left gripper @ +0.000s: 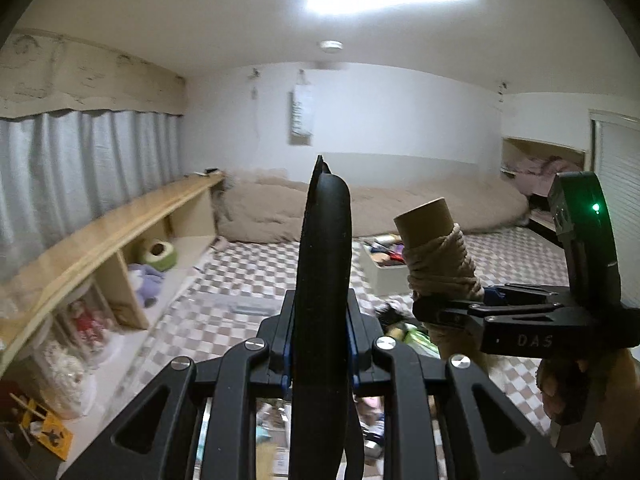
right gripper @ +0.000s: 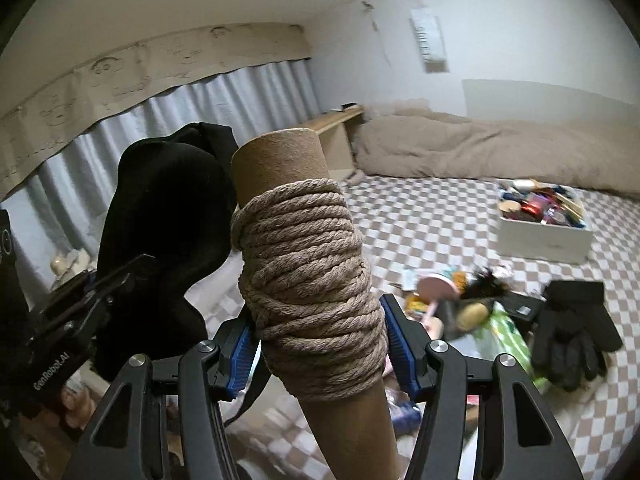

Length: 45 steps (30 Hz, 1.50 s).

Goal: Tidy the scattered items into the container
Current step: 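Lift both held items and carry them over the clear plastic container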

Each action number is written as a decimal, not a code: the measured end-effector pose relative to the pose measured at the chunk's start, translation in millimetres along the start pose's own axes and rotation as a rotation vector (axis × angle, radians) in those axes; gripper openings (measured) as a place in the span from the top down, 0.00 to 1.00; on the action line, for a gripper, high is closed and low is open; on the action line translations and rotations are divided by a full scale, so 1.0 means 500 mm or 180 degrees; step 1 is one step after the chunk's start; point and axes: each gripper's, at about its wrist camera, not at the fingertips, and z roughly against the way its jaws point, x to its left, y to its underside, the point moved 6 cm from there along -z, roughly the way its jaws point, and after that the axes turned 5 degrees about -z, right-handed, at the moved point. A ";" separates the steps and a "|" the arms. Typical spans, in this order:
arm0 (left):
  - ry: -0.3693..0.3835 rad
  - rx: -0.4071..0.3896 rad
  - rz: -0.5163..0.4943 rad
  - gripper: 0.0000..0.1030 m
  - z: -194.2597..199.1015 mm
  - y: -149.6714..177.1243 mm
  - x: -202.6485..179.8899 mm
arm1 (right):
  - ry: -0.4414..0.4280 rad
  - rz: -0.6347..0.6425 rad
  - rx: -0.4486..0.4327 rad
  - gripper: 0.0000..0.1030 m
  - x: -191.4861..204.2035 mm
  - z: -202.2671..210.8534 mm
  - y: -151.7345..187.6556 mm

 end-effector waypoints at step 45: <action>-0.0904 0.1698 -0.0503 0.79 -0.330 0.280 0.277 | -0.0409 -0.0821 0.0839 0.43 0.072 -0.433 0.004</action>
